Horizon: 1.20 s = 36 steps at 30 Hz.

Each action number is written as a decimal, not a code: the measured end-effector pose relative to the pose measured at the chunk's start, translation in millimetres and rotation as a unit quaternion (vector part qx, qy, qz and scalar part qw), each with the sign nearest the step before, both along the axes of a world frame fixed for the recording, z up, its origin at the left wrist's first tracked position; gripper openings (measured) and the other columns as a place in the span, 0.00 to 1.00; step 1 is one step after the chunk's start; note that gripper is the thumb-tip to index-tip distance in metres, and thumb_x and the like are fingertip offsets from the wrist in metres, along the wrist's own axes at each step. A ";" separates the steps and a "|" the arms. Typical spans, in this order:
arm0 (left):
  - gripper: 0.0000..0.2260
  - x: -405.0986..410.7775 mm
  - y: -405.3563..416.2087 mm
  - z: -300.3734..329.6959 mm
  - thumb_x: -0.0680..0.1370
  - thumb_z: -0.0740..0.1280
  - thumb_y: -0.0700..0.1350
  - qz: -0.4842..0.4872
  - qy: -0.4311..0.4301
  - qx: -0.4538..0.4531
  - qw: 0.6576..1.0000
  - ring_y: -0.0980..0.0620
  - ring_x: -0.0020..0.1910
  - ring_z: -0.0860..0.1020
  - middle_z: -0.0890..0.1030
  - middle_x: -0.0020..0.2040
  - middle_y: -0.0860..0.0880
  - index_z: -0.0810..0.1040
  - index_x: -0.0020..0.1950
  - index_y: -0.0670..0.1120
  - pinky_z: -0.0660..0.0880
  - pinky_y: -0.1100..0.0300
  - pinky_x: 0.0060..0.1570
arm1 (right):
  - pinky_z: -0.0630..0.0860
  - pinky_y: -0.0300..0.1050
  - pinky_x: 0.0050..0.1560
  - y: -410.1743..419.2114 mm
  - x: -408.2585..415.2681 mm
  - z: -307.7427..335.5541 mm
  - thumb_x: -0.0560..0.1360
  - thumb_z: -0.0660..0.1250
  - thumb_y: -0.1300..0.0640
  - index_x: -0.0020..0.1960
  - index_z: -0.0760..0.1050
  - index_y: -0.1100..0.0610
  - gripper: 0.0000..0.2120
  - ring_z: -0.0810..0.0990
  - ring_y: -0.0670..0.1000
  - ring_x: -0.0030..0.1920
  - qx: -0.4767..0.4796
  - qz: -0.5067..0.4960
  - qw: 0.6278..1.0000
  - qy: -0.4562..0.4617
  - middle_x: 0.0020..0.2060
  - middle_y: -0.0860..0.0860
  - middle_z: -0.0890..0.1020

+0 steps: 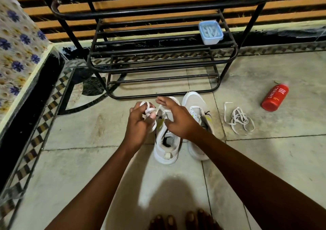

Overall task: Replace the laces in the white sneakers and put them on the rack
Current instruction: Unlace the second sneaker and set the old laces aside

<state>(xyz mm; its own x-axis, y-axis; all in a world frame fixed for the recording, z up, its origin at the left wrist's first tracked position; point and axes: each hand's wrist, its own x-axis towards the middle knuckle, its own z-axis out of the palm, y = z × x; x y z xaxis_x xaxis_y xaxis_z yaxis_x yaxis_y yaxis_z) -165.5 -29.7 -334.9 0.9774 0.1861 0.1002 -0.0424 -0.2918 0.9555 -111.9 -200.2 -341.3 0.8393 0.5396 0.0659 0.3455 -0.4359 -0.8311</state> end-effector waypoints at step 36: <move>0.06 58.7 -185.5 44.0 0.82 0.64 0.34 -0.059 0.236 -0.245 0.938 0.34 0.47 0.83 0.84 0.48 0.36 0.78 0.55 0.42 0.78 0.31 0.52 | 0.84 0.52 0.43 -148.7 -30.5 12.7 0.69 0.72 0.77 0.47 0.80 0.66 0.10 0.84 0.58 0.42 0.337 -0.341 0.848 0.226 0.41 0.64 0.85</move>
<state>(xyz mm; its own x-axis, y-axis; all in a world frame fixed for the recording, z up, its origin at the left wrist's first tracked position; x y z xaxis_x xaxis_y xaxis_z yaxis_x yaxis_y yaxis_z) -106.8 -215.2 -291.0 0.9079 -0.0156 -0.4188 0.4153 0.1673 0.8941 -142.3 -348.8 -328.7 0.9630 -0.1133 -0.2445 -0.2155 0.2210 -0.9512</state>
